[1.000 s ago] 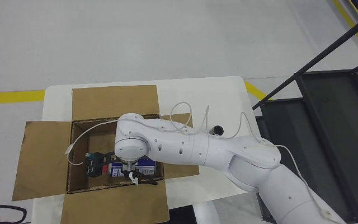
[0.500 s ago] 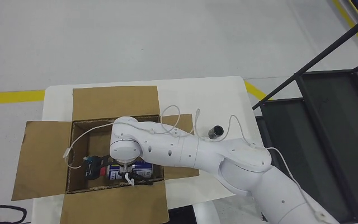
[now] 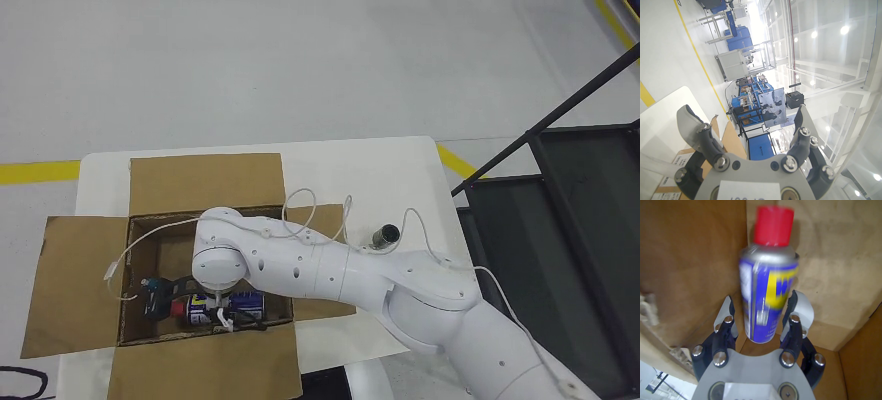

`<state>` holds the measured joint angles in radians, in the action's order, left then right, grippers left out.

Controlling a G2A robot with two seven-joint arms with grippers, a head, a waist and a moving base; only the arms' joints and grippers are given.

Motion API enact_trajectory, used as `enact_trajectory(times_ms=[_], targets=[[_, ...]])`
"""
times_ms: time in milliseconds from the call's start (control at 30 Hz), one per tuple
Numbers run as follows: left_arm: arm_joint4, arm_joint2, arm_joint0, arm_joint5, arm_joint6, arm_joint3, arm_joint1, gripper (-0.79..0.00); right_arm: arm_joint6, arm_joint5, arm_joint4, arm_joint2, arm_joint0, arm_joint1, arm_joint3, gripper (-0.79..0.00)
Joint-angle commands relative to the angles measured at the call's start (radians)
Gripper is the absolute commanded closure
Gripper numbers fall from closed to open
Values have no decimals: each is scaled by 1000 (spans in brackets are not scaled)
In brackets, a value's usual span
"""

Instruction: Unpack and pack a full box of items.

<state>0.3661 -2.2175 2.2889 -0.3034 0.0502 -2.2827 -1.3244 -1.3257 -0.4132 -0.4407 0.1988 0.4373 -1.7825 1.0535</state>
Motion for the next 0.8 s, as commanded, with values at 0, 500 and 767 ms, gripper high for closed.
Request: enact_trajectory(times_ms=[0,500,767], targets=[[0,0,0,0,0,0,0,-785,3,-5,-7,6,0,2,0,-650],[0,0,0,0,0,0,0,-785,107,-46,-90,100,31,62,80,-785],[0,0,0,0,0,0,0,-785,185,-76,-228,195,101,145,238,-785]])
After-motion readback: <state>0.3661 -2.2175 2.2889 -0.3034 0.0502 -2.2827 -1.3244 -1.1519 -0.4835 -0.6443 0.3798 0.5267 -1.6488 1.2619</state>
